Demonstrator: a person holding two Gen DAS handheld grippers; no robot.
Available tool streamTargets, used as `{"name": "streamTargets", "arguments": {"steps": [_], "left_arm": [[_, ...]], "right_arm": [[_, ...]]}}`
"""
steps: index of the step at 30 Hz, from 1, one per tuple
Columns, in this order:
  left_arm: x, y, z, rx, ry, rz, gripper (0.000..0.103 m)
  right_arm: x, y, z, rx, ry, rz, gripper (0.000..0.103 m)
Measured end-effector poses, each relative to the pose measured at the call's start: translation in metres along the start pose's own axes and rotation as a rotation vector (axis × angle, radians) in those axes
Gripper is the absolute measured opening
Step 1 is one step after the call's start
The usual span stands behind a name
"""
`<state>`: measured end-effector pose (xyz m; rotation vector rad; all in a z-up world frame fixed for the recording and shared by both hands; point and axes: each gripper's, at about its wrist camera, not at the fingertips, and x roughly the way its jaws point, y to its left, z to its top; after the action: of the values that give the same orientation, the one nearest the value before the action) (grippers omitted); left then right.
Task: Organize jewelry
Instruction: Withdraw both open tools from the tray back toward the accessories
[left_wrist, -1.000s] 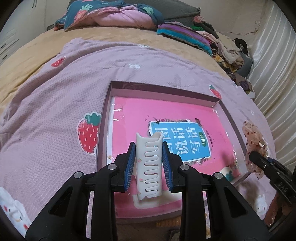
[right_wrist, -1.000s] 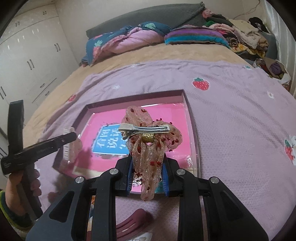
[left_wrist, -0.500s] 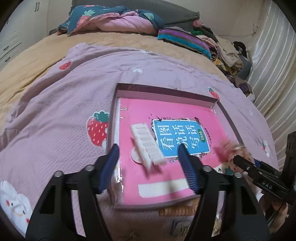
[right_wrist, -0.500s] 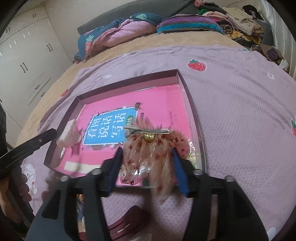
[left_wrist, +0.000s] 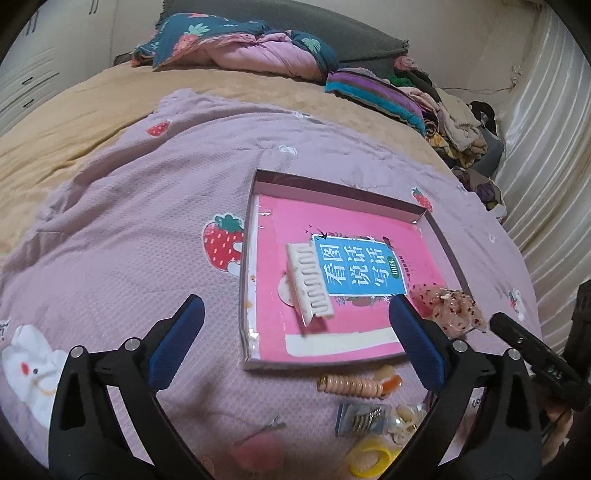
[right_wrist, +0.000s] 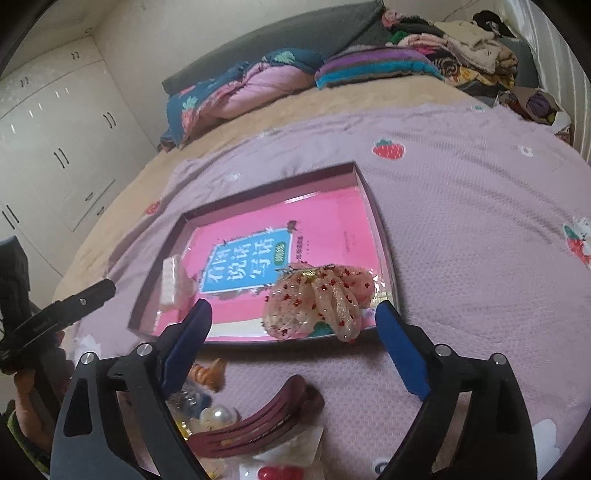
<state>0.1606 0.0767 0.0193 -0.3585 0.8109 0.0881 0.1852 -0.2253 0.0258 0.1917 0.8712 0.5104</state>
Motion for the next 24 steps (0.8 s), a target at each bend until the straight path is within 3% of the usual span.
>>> {"name": "streamTargets", "arguments": {"steps": [24], "left_arm": [[-0.075, 0.004, -0.009, -0.001, -0.108, -0.012, 0.093]], "right_arm": [[-0.096, 0.02, -0.003, -0.035, -0.126, 0.069, 0.095]]}}
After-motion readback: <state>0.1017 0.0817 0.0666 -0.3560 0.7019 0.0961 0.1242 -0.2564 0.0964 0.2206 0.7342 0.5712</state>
